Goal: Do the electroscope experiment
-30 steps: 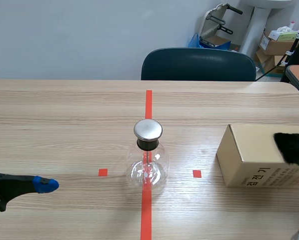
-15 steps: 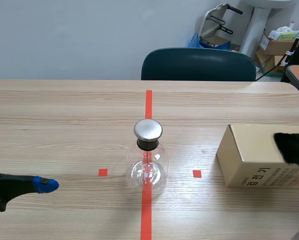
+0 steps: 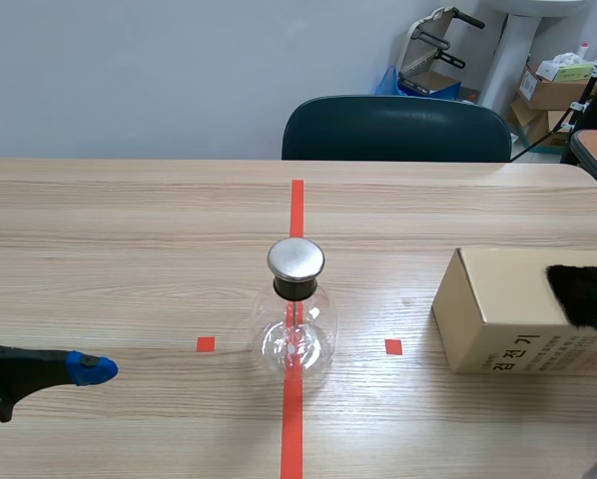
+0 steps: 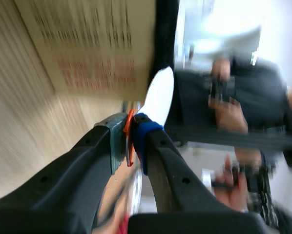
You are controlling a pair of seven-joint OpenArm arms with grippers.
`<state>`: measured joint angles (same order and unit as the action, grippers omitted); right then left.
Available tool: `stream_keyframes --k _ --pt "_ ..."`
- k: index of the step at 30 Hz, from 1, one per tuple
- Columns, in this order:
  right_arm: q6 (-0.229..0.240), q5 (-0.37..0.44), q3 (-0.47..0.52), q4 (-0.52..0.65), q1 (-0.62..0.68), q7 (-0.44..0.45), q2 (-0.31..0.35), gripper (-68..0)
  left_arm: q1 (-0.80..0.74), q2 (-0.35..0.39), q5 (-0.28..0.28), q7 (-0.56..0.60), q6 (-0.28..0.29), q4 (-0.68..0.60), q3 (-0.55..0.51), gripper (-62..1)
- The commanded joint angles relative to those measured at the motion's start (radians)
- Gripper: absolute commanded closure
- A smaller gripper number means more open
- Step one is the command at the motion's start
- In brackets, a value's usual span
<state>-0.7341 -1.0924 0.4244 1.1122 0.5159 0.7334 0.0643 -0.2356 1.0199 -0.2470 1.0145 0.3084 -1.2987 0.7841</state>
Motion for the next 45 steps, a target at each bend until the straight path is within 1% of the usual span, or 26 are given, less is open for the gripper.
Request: stream_keyframes --k 1,3,4,6,9,11,12,14,17,18,19,21,25,26,27,28,29,32,33,34,35,39,40,41,43,45 --pt "-0.049 -0.004 0.0 0.007 0.001 0.116 0.01 -1.0 0.0 0.0 -0.003 0.013 0.001 -0.024 -0.006 -55.3" --pt "-0.049 -0.003 0.0 0.007 0.002 0.212 0.01 -1.0 0.0 -0.006 -0.002 0.011 0.001 -0.024 -0.006 -55.3" --pt "-0.049 -0.003 0.0 0.007 0.002 0.218 0.01 -1.0 0.0 -0.009 0.001 0.01 0.001 -0.024 -0.006 -55.3" --pt "-0.049 -0.003 0.003 0.007 0.002 0.154 0.01 -1.0 0.0 -0.011 0.001 0.007 0.001 -0.024 -0.006 -55.3" --pt "-0.049 -0.005 0.014 0.007 0.002 -0.018 0.01 -1.0 0.0 -0.011 0.001 0.006 0.001 -0.024 -0.006 -55.3" --pt "-0.049 -0.021 0.016 0.007 0.002 -0.073 0.011 -1.0 0.0 -0.011 0.001 0.006 0.001 -0.024 -0.006 -55.3" --pt "-0.049 -0.027 0.016 0.007 0.002 -0.073 0.011 -1.0 0.0 -0.011 0.001 0.006 0.001 -0.024 -0.006 -55.3" --pt "-0.049 -0.031 0.013 0.007 0.002 0.001 0.011 -1.0 0.0 -0.011 0.001 0.006 0.001 -0.024 -0.006 -55.3" --pt "-0.049 -0.03 0.013 0.007 -0.001 0.194 0.011 -1.0 0.0 -0.011 0.001 0.006 0.001 -0.024 -0.006 -55.3" --pt "-0.049 -0.03 0.013 0.007 -0.001 0.228 0.01 -1.0 0.0 -0.011 0.001 0.006 0.001 -0.024 -0.006 -55.3" --pt "-0.049 -0.03 0.013 0.007 0.0 0.234 0.01 -1.0 0.0 -0.011 0.001 0.006 0.001 -0.024 -0.006 -55.3" --pt "-0.049 -0.029 0.014 0.007 0.003 0.168 0.01 -1.0 0.0 -0.011 0.0 0.006 0.001 -0.024 -0.006 -55.3" --pt "-0.049 -0.029 0.016 0.007 0.005 -0.085 0.01 -1.0 0.0 -0.011 0.0 0.006 0.001 -0.024 -0.006 -55.3" --pt "-0.049 -0.029 0.016 0.007 0.004 -0.116 0.01 -1.0 0.0 -0.011 0.0 0.006 0.001 -0.024 -0.006 -55.3" --pt "-0.049 -0.03 0.016 0.007 0.003 -0.121 0.011 -1.0 0.0 -0.011 0.0 0.006 0.001 -0.024 -0.006 -55.3" --pt "-0.049 -0.03 0.016 0.007 0.002 -0.103 0.011 -1.0 0.0 -0.011 0.0 0.006 0.001 -0.024 -0.006 -55.3" --pt "-0.049 -0.031 0.014 0.007 0.0 -0.057 0.01 -1.0 0.0 -0.011 0.0 0.006 0.001 -0.024 -0.006 -55.3" --pt "-0.049 -0.03 0.013 0.007 -0.001 0.133 0.01 -1.0 0.0 -0.011 0.0 0.006 0.001 -0.024 -0.006 -55.3" --pt "-0.049 -0.03 0.013 0.007 -0.001 0.17 0.01 -1.0 0.0 -0.011 0.0 0.006 0.001 -0.024 -0.006 -55.3" --pt "-0.049 -0.03 0.013 0.007 0.0 0.174 0.01 -1.0 0.0 -0.011 0.0 0.006 0.001 -0.024 -0.006 -55.3" --pt "-0.049 -0.029 0.013 0.007 0.0 0.146 0.009 -1.0 0.0 -0.011 0.0 0.006 0.001 -0.024 -0.006 -55.3" --pt "-0.049 -0.03 0.014 0.007 0.002 -0.101 0.008 -1.0 0.0 -0.011 0.001 0.006 0.001 -0.024 -0.006 -55.3" --pt "-0.049 -0.03 0.014 0.007 0.002 -0.142 0.008 -1.0 0.0 -0.011 0.001 0.006 0.001 -0.024 -0.006 -55.3" --pt "-0.049 -0.031 0.014 0.007 0.002 -0.156 0.008 -1.0 0.0 -0.011 0.001 0.006 0.001 -0.024 -0.006 -55.3" --pt "-0.049 -0.047 0.014 0.008 -0.001 -0.117 0.008 -1.0 0.0 -0.011 0.001 0.006 0.001 -0.024 -0.006 -55.3" --pt "-0.049 -0.053 0.014 0.008 -0.001 0.005 0.011 -1.0 0.0 -0.011 0.001 0.006 0.001 -0.024 -0.006 -55.3"
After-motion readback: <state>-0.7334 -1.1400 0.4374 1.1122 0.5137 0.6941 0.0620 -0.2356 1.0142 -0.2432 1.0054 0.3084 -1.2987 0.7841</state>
